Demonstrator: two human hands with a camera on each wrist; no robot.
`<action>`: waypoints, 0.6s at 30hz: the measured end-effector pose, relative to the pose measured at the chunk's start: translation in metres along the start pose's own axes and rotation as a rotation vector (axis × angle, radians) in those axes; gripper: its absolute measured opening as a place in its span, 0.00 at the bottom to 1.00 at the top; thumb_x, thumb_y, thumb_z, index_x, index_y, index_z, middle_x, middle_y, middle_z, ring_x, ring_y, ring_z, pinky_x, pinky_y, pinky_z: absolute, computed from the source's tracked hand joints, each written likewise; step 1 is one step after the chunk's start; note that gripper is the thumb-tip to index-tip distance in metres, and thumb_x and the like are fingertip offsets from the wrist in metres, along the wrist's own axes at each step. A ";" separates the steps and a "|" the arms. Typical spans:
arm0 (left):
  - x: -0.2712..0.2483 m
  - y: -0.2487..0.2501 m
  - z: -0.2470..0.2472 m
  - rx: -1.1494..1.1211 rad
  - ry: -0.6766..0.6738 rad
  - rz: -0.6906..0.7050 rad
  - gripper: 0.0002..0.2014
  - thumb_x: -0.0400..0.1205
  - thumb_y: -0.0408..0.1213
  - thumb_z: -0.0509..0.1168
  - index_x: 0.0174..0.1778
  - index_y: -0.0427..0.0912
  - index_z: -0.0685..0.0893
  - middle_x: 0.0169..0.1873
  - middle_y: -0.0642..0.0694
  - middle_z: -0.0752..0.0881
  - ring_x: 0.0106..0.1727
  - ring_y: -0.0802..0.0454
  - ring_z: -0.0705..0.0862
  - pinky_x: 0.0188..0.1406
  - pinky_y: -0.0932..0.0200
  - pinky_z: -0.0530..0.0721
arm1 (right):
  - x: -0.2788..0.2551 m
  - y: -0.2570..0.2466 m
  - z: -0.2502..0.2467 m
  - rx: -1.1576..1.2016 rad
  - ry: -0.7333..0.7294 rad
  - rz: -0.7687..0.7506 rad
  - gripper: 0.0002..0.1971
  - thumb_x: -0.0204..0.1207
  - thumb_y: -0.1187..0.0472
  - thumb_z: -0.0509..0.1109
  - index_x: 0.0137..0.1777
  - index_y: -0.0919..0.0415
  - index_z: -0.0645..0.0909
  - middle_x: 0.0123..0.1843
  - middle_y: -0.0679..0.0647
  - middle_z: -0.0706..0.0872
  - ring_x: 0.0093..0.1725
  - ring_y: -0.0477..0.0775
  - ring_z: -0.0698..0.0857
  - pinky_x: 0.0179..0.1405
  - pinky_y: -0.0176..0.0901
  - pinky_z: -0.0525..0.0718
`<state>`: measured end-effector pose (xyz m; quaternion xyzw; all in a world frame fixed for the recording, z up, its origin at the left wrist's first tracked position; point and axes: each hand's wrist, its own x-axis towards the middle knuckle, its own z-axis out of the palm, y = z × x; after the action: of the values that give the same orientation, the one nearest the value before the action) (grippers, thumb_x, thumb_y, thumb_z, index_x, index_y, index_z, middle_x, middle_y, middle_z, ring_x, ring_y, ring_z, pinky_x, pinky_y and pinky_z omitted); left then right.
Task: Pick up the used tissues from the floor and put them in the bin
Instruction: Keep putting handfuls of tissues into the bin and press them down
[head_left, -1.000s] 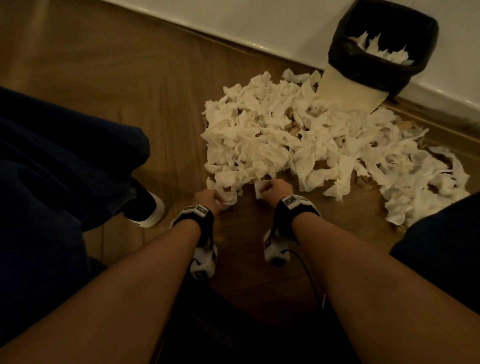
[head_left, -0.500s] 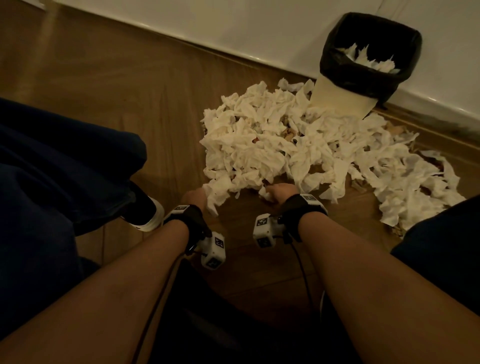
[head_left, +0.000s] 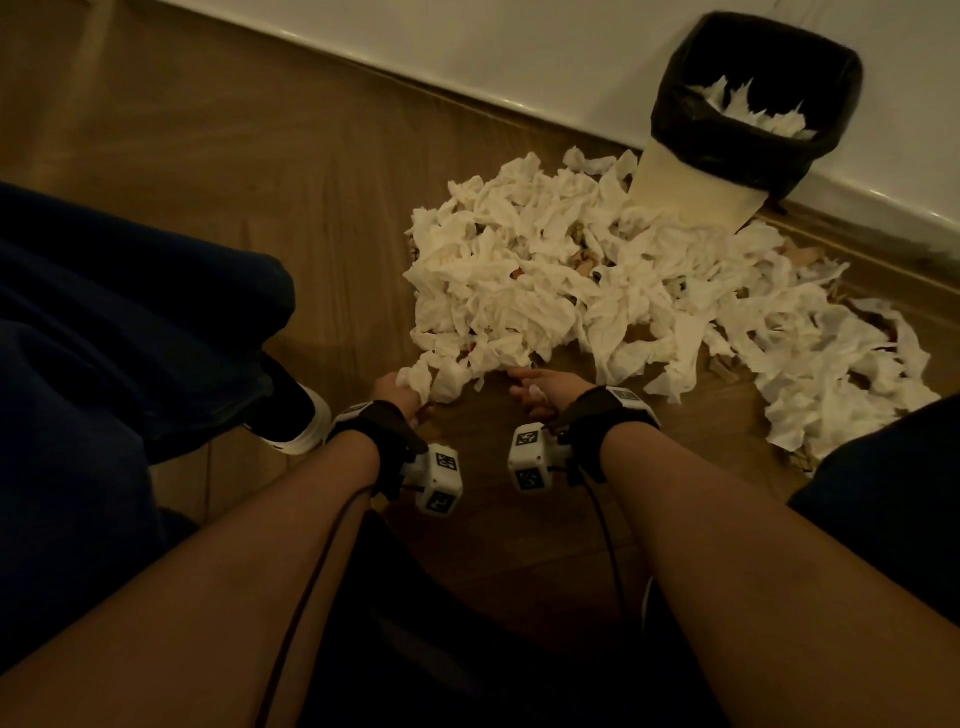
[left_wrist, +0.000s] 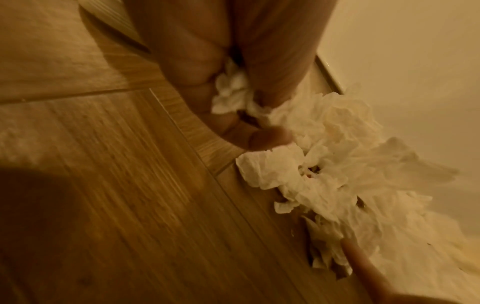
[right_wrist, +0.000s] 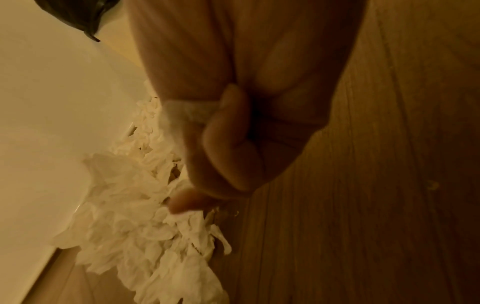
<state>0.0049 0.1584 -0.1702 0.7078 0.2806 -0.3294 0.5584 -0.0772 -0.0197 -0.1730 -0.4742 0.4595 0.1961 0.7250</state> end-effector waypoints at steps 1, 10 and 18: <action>0.000 -0.001 0.001 0.022 -0.005 0.000 0.08 0.86 0.32 0.55 0.55 0.37 0.79 0.31 0.41 0.75 0.26 0.49 0.72 0.10 0.72 0.70 | -0.001 0.001 0.001 -0.007 -0.007 -0.005 0.16 0.85 0.65 0.56 0.70 0.61 0.75 0.35 0.53 0.77 0.16 0.42 0.70 0.10 0.30 0.67; -0.002 -0.002 -0.002 0.275 -0.071 0.083 0.21 0.82 0.52 0.62 0.61 0.39 0.82 0.62 0.38 0.79 0.49 0.46 0.76 0.45 0.54 0.77 | 0.001 -0.003 0.000 -0.076 0.070 -0.005 0.18 0.77 0.53 0.68 0.64 0.60 0.77 0.37 0.51 0.74 0.34 0.51 0.75 0.28 0.42 0.75; -0.027 0.010 0.006 0.203 -0.114 0.096 0.16 0.85 0.27 0.55 0.68 0.33 0.75 0.63 0.30 0.80 0.59 0.35 0.83 0.36 0.60 0.84 | -0.008 -0.002 0.005 -0.182 0.044 -0.071 0.22 0.82 0.65 0.60 0.76 0.67 0.70 0.61 0.61 0.79 0.45 0.53 0.82 0.42 0.42 0.81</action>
<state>-0.0049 0.1493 -0.1442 0.7533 0.1795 -0.3689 0.5140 -0.0776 -0.0152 -0.1649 -0.5582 0.4386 0.2006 0.6751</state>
